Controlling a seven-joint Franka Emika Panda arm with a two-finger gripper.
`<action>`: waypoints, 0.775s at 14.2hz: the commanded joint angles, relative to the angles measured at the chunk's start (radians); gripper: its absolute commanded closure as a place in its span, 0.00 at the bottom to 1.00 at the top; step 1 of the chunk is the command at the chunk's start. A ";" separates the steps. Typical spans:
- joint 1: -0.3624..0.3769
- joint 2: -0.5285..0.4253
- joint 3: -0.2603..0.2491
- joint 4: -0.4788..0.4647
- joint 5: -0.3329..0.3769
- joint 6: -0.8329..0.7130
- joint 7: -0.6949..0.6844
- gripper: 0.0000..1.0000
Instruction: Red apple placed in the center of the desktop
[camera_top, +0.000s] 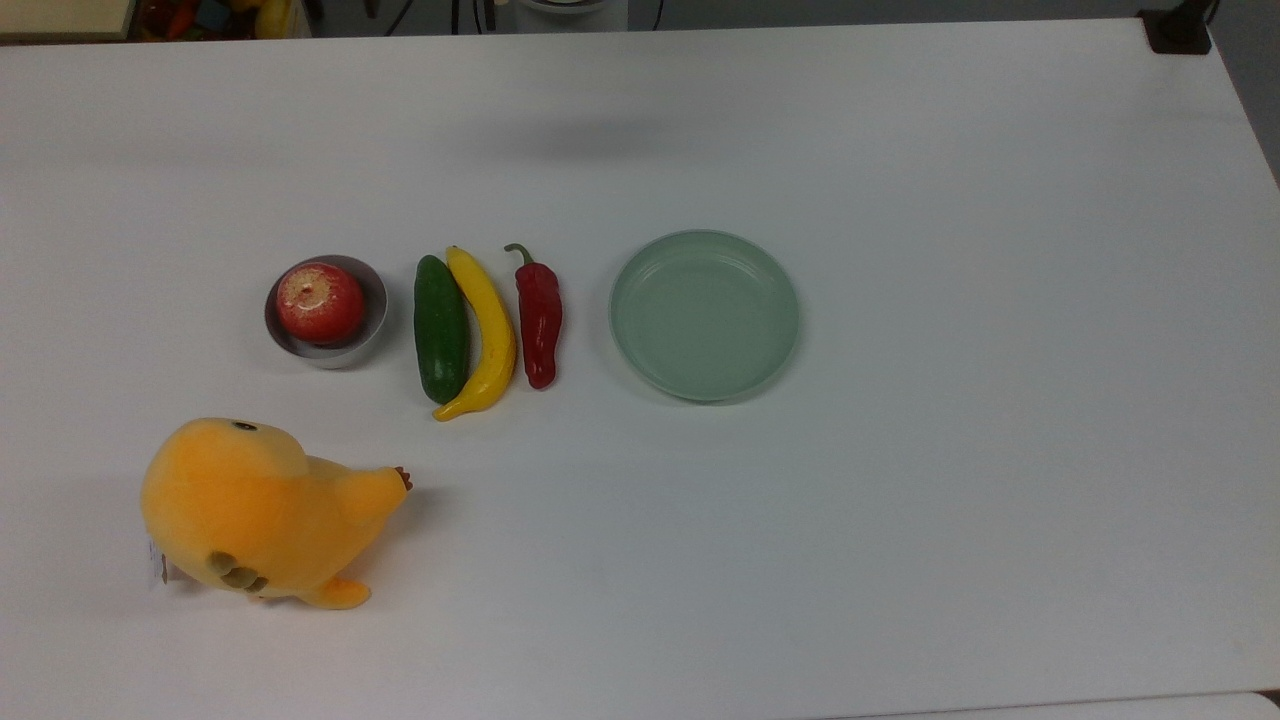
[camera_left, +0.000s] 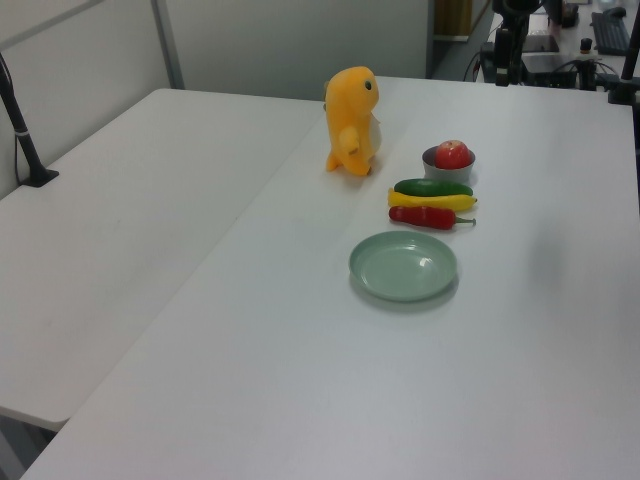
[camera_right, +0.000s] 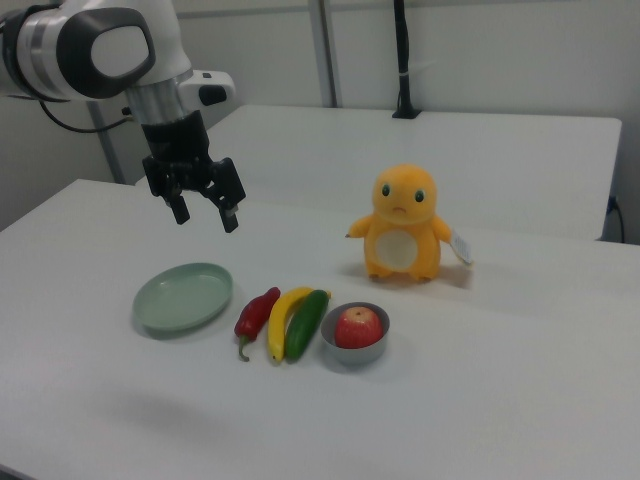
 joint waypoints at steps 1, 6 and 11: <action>0.002 -0.017 -0.010 -0.016 0.015 0.003 0.000 0.00; -0.006 -0.017 -0.010 -0.016 0.015 -0.002 -0.039 0.00; -0.006 -0.015 -0.009 -0.014 0.015 0.001 -0.041 0.00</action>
